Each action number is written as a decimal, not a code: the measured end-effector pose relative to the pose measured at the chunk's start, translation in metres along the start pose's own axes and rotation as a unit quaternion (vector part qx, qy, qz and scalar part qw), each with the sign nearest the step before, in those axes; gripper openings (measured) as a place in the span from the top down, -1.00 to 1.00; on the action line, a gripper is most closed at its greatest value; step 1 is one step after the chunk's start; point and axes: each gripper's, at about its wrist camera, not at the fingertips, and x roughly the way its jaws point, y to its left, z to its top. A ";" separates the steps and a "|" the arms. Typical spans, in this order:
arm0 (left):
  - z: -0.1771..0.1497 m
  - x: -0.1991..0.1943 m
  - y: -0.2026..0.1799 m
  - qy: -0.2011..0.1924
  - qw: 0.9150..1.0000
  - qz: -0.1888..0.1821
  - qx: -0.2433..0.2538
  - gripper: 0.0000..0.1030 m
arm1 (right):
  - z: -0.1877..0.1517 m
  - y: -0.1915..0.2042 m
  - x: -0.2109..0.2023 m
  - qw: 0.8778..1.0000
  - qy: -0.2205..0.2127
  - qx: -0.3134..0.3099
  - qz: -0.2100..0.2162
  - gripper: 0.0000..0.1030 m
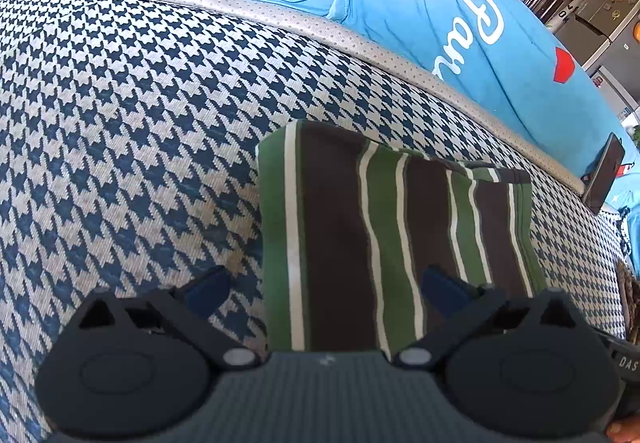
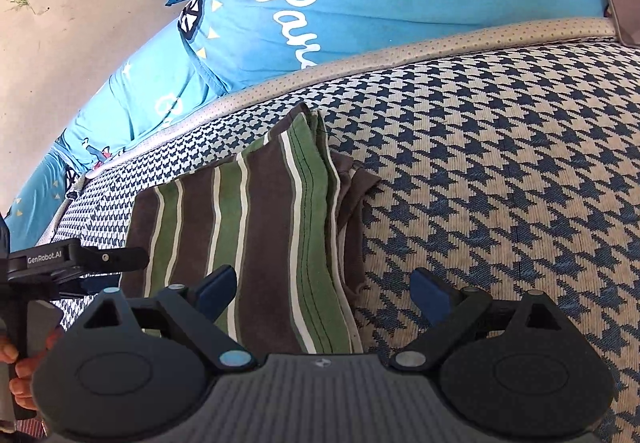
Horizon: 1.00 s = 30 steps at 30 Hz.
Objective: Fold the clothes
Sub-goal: 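Move both open grippers to the edge of the striped bundle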
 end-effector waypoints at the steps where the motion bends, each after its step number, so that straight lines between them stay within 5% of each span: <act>1: 0.004 0.004 -0.002 0.001 1.000 -0.004 0.004 -1.00 | 0.000 0.000 0.001 1.000 0.001 -0.001 0.006 -0.82; 20: 0.014 0.026 -0.006 0.003 0.998 -0.050 0.047 -1.00 | 0.005 0.007 0.017 0.999 0.007 -0.016 0.051 -0.67; 30: 0.013 0.035 -0.025 0.002 0.996 -0.066 0.055 -0.97 | 0.006 0.018 0.021 0.997 0.011 -0.030 0.065 -0.21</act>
